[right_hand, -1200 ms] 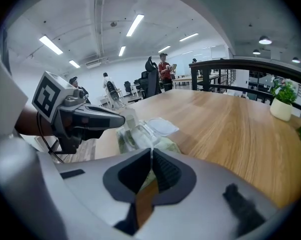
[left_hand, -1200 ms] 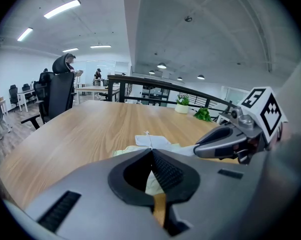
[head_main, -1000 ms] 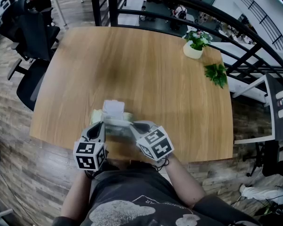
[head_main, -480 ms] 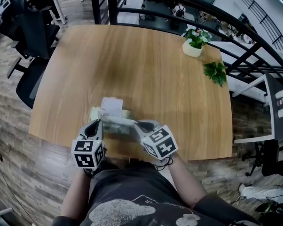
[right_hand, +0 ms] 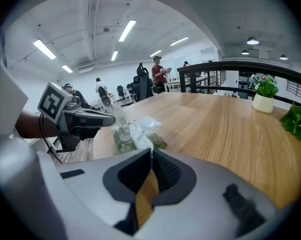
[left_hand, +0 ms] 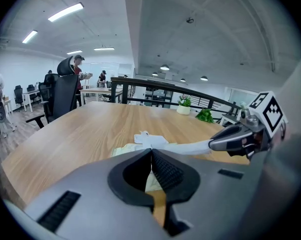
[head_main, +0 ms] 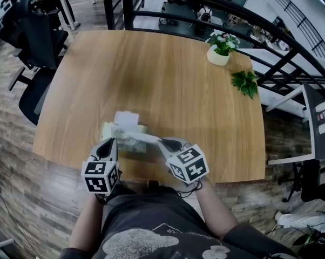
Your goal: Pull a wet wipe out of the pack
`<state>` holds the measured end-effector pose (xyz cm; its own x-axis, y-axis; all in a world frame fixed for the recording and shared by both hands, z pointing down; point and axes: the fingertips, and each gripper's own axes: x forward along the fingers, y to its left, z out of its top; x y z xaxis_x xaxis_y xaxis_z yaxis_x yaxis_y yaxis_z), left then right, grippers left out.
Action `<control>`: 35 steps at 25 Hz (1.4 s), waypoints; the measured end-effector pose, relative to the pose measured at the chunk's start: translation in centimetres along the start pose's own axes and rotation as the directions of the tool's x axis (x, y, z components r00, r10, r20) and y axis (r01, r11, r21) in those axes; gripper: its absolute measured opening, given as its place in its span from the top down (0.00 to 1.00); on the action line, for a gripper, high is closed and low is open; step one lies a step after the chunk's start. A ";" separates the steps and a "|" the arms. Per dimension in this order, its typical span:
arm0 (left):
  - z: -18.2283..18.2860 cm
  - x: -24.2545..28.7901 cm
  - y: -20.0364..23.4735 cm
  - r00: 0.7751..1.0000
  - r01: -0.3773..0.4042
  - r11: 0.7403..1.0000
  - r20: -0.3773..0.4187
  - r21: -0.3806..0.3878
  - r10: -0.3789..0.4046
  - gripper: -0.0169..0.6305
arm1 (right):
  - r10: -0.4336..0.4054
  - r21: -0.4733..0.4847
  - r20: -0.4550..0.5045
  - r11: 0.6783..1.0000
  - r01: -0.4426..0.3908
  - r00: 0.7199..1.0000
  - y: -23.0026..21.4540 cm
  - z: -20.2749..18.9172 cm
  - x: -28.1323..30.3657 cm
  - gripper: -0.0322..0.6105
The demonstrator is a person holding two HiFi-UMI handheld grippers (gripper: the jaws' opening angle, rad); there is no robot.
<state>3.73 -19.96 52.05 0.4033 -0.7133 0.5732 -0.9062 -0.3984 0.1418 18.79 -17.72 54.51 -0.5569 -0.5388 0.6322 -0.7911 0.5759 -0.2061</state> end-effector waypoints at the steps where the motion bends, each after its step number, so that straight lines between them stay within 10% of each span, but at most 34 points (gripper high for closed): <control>1: -0.1 -0.1 -0.1 1.000 -0.004 1.000 0.001 0.003 0.004 0.95 | -0.002 0.000 0.005 1.000 0.002 1.000 -0.1 0.0 -0.2 0.90; 35: 5.1 -3.0 -5.4 0.983 0.079 0.997 0.168 0.008 -0.079 0.95 | -0.167 0.166 0.270 0.978 0.125 0.948 -5.3 2.7 -11.4 0.90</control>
<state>8.07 -18.60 45.49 0.4896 -0.7663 0.4160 -0.8703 -0.4582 0.1803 28.69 -16.33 46.35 -0.4645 -0.7731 0.4320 -0.8854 0.3943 -0.2464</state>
